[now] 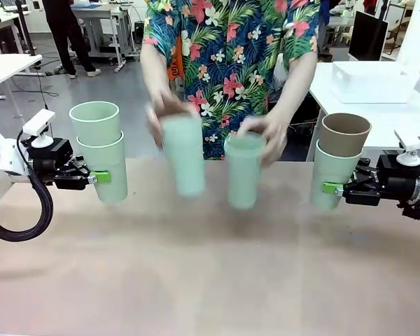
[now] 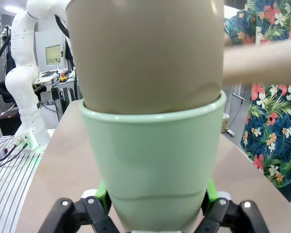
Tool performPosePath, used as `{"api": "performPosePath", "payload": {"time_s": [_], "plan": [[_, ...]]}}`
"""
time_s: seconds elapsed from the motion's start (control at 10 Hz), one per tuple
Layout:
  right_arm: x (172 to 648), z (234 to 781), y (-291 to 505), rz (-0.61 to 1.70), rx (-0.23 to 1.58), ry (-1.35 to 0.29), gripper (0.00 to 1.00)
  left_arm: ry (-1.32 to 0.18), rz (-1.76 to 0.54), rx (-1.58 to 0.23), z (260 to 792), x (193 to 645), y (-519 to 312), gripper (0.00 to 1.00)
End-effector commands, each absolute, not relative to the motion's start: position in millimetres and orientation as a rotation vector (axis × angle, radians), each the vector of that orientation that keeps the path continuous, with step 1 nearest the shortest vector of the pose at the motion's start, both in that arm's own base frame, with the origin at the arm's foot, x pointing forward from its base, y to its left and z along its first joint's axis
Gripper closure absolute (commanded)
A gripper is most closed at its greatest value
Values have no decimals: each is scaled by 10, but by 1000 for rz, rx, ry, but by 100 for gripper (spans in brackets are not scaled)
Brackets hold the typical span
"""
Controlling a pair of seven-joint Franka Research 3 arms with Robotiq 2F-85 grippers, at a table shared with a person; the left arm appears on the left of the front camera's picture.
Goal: Stack the cups and store them in the basket.
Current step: Place the stack of Reusable plastic cups into the Pantry Basket.
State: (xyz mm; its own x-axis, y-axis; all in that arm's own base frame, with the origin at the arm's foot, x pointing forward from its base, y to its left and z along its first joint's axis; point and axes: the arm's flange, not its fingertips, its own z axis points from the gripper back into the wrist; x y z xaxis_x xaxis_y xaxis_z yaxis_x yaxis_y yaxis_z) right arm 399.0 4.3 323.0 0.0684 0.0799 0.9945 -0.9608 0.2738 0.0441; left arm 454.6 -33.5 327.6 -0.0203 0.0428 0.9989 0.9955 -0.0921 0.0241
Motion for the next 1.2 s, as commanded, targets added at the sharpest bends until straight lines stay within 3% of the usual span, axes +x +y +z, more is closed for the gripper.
{"api": "performPosePath", "payload": {"time_s": [0.0,1.1], "plan": [[3994,3251,46,1009,975,-1228,14,-1219,-1281,-1296,3322,4557,-338,14],[3994,3251,46,1009,975,-1228,14,-1219,-1281,-1296,3322,4557,-338,14]]}}
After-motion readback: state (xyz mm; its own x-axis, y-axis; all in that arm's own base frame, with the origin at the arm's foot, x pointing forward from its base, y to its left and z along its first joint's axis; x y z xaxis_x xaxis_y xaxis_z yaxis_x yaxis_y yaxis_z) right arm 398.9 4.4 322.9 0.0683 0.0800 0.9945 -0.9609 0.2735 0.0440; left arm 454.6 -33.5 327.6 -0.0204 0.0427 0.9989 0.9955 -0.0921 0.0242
